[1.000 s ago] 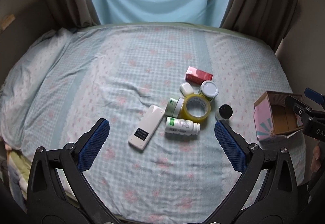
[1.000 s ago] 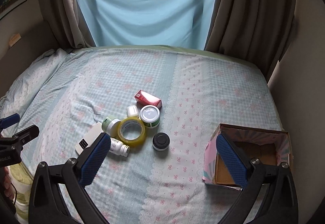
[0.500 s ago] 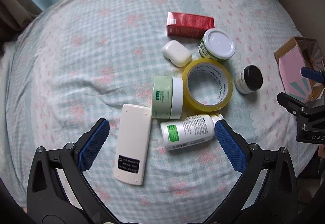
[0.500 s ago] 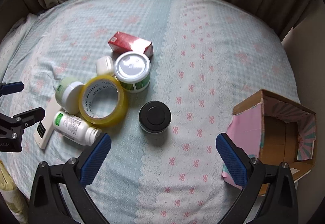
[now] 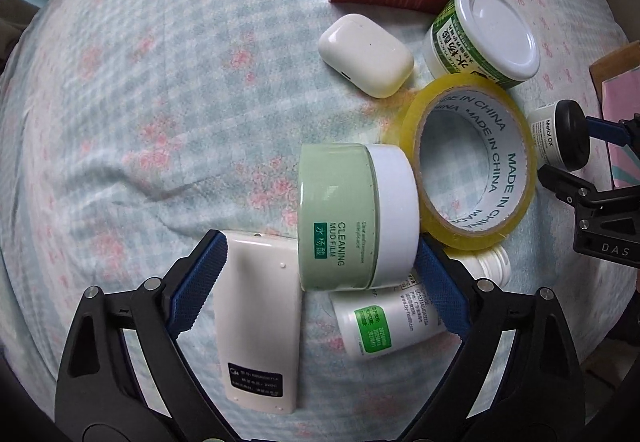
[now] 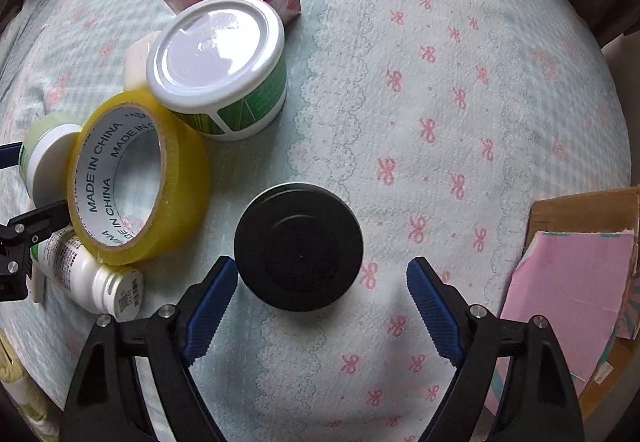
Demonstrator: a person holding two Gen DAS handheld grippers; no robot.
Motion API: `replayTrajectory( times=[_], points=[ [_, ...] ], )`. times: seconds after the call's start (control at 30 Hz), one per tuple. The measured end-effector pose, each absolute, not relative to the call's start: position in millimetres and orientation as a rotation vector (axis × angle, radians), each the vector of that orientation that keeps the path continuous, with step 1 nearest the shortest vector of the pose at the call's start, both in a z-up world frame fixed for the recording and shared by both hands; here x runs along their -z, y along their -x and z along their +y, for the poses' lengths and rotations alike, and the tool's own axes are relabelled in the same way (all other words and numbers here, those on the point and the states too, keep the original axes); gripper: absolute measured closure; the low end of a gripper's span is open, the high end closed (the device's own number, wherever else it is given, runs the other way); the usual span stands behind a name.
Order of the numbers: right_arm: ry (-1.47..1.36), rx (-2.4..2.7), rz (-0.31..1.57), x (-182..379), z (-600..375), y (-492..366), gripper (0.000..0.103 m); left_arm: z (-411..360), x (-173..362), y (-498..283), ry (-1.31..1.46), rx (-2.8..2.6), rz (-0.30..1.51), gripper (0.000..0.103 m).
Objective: Organize rigid objects
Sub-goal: 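Grasp the green mud-film jar with the left tool while the right tool grasps the black-lidded jar, then carry both held jars up and over into the cardboard box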
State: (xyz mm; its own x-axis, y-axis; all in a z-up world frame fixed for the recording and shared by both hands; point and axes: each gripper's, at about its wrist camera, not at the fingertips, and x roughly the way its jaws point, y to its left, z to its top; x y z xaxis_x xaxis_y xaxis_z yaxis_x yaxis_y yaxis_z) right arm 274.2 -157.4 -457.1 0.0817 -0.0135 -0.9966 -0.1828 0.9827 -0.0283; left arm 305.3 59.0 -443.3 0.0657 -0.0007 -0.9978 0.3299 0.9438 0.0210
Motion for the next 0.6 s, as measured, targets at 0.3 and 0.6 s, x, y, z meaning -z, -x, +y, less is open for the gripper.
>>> replayTrajectory(
  times=[0.3,0.6],
  points=[
    [0.158,-0.186,1.516,468.5,-150.9,-289.6,0.049,41.4,460.1,-322.7,-0.244,0.342,1.550,0.064],
    [0.168,-0.196,1.519,470.2,-148.6,-294.1,0.049,33.3,466.0,-317.8,-0.225,0.347,1.535,0.064]
  ],
)
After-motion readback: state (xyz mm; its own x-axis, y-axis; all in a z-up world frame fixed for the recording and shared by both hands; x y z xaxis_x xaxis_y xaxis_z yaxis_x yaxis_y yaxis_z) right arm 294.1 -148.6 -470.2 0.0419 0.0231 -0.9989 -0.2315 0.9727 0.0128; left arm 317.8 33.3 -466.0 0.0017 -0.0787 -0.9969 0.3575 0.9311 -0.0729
